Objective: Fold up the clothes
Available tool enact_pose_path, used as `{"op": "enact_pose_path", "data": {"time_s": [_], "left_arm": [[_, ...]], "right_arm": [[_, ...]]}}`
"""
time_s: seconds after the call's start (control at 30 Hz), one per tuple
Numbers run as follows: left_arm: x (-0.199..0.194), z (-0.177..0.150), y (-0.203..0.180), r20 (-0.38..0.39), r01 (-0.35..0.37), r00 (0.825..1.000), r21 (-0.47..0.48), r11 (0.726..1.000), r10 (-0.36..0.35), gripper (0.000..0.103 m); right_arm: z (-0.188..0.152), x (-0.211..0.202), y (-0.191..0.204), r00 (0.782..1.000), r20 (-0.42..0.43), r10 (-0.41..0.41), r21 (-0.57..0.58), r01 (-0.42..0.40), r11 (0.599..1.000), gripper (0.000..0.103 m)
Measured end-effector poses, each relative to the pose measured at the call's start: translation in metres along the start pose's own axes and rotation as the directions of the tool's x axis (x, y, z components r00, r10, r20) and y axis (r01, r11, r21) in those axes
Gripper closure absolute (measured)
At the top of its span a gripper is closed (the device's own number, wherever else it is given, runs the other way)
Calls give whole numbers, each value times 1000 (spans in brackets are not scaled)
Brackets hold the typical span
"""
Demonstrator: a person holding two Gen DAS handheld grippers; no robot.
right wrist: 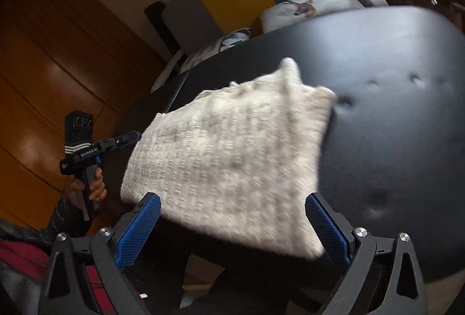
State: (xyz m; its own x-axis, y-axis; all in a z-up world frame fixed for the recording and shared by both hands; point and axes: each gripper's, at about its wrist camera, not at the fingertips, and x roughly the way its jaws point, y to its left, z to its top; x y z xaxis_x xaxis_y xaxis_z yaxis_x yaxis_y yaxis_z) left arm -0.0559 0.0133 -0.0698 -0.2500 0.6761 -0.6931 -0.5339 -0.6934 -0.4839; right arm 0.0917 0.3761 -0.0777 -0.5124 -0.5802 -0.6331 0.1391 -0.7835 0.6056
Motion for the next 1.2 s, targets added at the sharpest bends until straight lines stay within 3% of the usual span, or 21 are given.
{"op": "enact_pose_path", "data": {"time_s": [0.1,0.2,0.3,0.43,0.5,0.63,0.7,0.77,0.87,0.93,0.97,1.03,1.07,1.1,1.13,1.2], "left_arm": [[30,-4,-39,-81,33,996,96,995,-26,85],[56,-10,-49,-170,24,985,142,990,0,85],[67,-13,-35,-210,23,978,114,993,1,86],[60,-17,-14,-214,35,977,59,998,-22,92],[56,-19,-15,-217,21,976,83,996,-3,92],[56,-21,-28,-241,-7,969,176,984,50,92],[57,-22,-33,-252,-19,965,219,975,76,92],[56,-22,-33,-258,-21,963,223,974,80,92],[57,-20,-34,-269,-19,960,215,976,77,92],[59,-19,-38,-281,-26,955,231,973,92,92],[60,-18,-39,-287,-29,953,239,971,99,92],[62,-18,-40,-292,-32,951,247,969,106,91],[63,-18,-42,-294,-37,949,247,968,111,91],[65,-17,-44,-296,-41,948,248,968,116,91],[65,-16,-47,-298,-53,946,255,965,131,91],[63,-13,-56,-290,-62,946,275,959,144,91]], "right_arm": [[-9,-11,-36,998,20,56,97,-58,994,2],[-3,-2,-57,982,45,184,159,-189,969,2],[10,21,-62,950,19,310,179,-309,934,2],[20,48,-58,913,-76,401,172,-384,907,2],[22,53,-48,891,-114,440,146,-423,894,2],[16,52,-22,806,-236,543,108,-533,839,2],[11,55,-9,784,-306,540,85,-543,836,2],[7,63,0,775,-388,499,58,-520,852,2],[1,85,-6,783,-445,435,77,-450,890,2],[2,87,-7,774,-462,433,75,-453,889,2],[1,85,-3,764,-497,412,53,-447,893,2],[-9,88,-3,710,-600,370,39,-435,900,3],[-15,91,-7,698,-639,323,29,-398,917,6],[-21,95,-12,690,-672,269,15,-350,937,15],[-22,92,-14,704,-673,228,-4,-311,950,27],[-21,81,-16,743,-651,154,-44,-239,970,27]]}}
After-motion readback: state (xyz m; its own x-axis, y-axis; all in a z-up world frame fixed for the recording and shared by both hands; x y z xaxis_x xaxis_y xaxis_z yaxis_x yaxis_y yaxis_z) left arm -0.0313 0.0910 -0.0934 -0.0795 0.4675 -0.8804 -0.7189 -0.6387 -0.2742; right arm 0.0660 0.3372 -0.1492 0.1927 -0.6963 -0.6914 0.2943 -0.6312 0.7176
